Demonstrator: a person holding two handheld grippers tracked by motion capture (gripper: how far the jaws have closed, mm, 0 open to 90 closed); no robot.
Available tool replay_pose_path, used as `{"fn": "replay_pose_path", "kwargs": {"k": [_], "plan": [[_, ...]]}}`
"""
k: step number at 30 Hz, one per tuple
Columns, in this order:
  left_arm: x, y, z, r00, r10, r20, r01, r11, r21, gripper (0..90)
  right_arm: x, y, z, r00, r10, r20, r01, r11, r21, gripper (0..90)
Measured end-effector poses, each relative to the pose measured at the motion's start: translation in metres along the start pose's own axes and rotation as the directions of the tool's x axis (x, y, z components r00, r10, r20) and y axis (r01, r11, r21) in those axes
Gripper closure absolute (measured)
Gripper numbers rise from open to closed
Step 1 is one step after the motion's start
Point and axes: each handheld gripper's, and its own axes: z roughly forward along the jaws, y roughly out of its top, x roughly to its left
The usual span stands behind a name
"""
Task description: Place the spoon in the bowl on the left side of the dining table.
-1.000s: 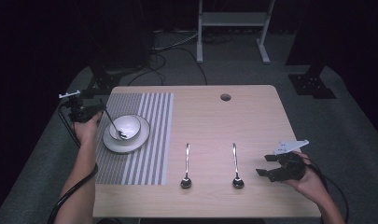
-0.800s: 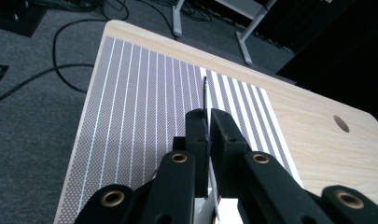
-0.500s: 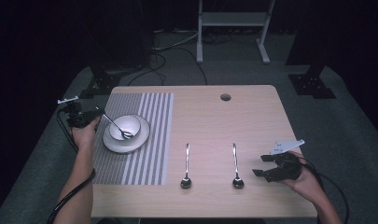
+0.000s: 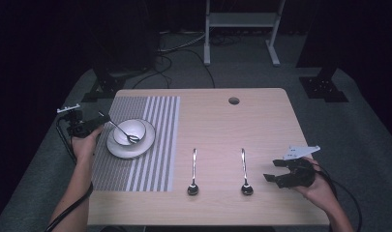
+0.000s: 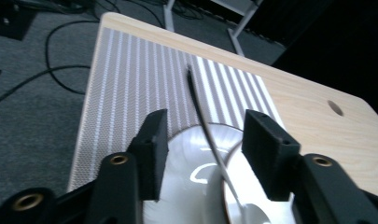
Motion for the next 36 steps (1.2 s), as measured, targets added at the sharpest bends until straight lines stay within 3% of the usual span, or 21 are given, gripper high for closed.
{"fn": "replay_pose_path", "kwargs": {"k": [3, 7, 10, 14, 23, 28, 32, 36], "plan": [[-0.003, -0.003, -0.004, 0.9997, 0.022, -0.012, -0.022, 0.9997, 0.012, 46.0, -0.001, 0.002, -0.001, 1.0, -0.003, 0.004, 0.003, 1.0, 0.003, 28.9], [-0.002, -0.007, -0.011, 0.9999, 0.002, 0.011, -0.002, 0.9999, 0.014, 38.1, -0.003, 0.002, -0.005, 1.0, 0.007, 0.006, -0.007, 1.0, -0.011, 28.6], [-0.006, -0.011, -0.015, 0.9993, 0.035, 0.012, -0.035, 0.9989, 0.03, 34.0, -0.004, 0.0, -0.005, 0.9999, 0.014, 0.005, -0.014, 1.0, -0.008, 28.4], [-0.007, -0.018, -0.02, 0.9996, 0.02, 0.02, -0.02, 0.9995, 0.026, 23.6, -0.005, -0.001, -0.006, 0.9997, 0.022, 0.009, -0.022, 1.0, -0.008, 28.2], [-0.016, -0.031, -0.031, 0.9979, 0.057, 0.029, -0.057, 0.9983, 0.012, 17.9, -0.006, 0.002, -0.007, 0.9996, 0.028, 0.011, -0.028, 1.0, -0.009, 27.0], [-0.025, -0.039, -0.034, 0.9944, 0.101, 0.032, -0.101, 0.9947, 0.017, 15.8, -0.006, 0.001, -0.006, 0.9987, 0.043, 0.03, -0.042, 0.999, -0.006, 26.1], [-0.034, -0.046, -0.034, 0.9911, 0.114, 0.07, -0.116, 0.993, 0.025, 12.3, -0.006, -0.001, -0.005, 0.9979, 0.051, 0.038, -0.051, 0.999, -0.001, 25.6], [-0.046, -0.052, -0.035, 0.9834, 0.157, 0.092, -0.16, 0.9868, 0.028, 11.7, -0.006, -0.001, -0.005, 0.9977, 0.054, 0.041, -0.054, 0.999, -0.006, 25.5]]}}
